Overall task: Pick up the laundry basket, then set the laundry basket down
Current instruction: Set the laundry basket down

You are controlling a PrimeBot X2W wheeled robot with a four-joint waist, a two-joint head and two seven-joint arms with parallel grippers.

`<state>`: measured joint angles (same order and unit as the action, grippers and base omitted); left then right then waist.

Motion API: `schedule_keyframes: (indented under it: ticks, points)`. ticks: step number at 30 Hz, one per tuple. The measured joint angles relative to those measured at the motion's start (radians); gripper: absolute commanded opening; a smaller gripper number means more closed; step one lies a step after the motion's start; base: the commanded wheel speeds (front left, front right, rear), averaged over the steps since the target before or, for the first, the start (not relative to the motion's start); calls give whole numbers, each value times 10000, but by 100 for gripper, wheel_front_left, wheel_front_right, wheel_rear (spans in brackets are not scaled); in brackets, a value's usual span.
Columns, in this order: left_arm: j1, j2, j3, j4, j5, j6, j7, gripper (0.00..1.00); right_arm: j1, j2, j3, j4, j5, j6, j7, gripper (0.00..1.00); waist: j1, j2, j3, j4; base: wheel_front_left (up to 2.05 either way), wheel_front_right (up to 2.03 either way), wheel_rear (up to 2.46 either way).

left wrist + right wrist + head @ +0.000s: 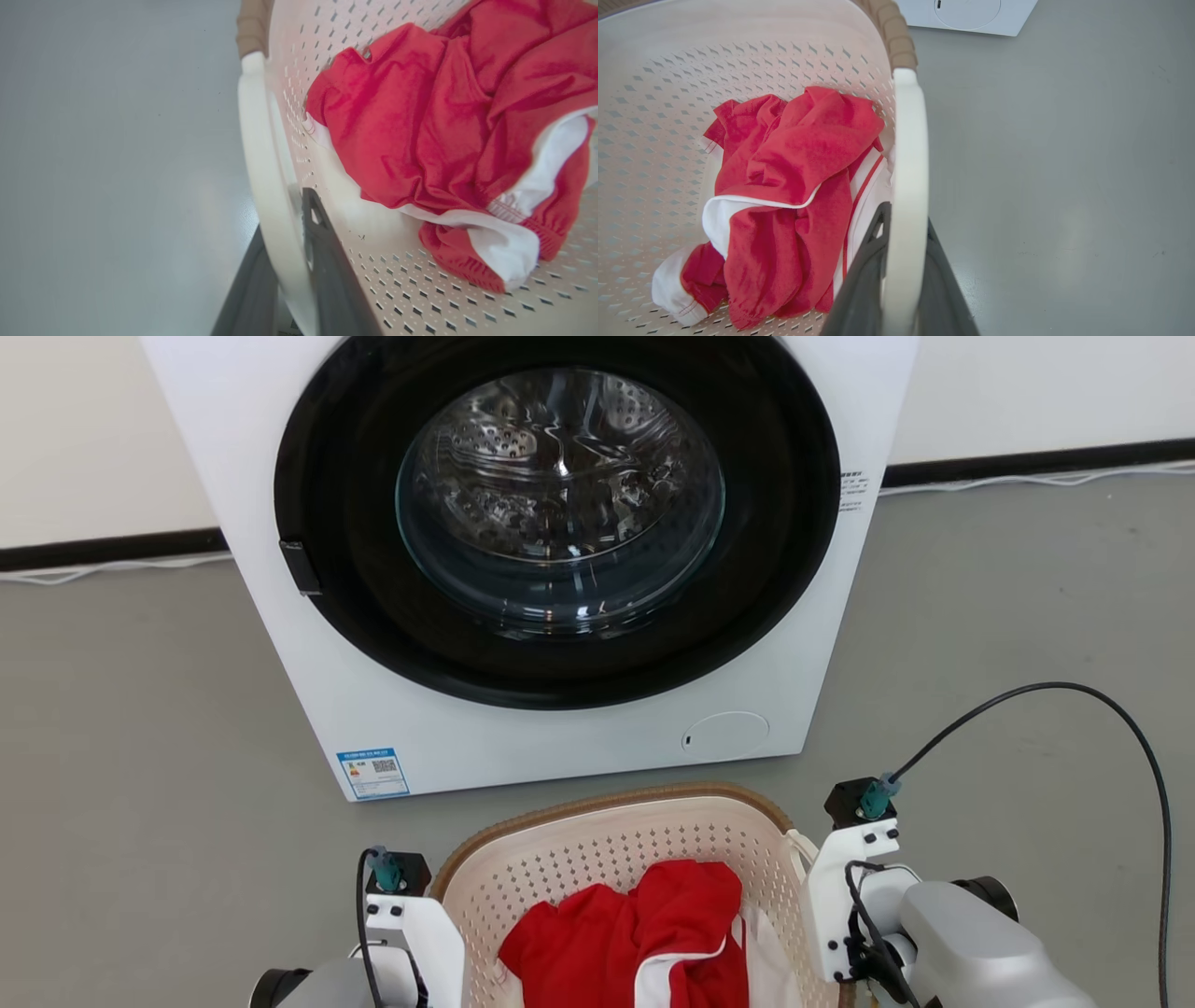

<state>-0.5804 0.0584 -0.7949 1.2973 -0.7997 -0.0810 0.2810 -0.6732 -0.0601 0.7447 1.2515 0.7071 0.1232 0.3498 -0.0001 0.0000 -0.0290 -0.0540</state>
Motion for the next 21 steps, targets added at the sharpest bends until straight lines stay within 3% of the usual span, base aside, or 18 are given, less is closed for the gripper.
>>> schedule_keyframes:
  ticks: [10,21]
  points:
    - [-455,79,-81,0,15,107,-468,0,-140,0,48,4,86,-2,-786,0,0,0,772,49,0,0,0]
    - [-1697,180,59,-182,21,464,-1630,0,-1367,-58,19,17,81,-6,-2084,0,0,0,2614,52,0,0,0]
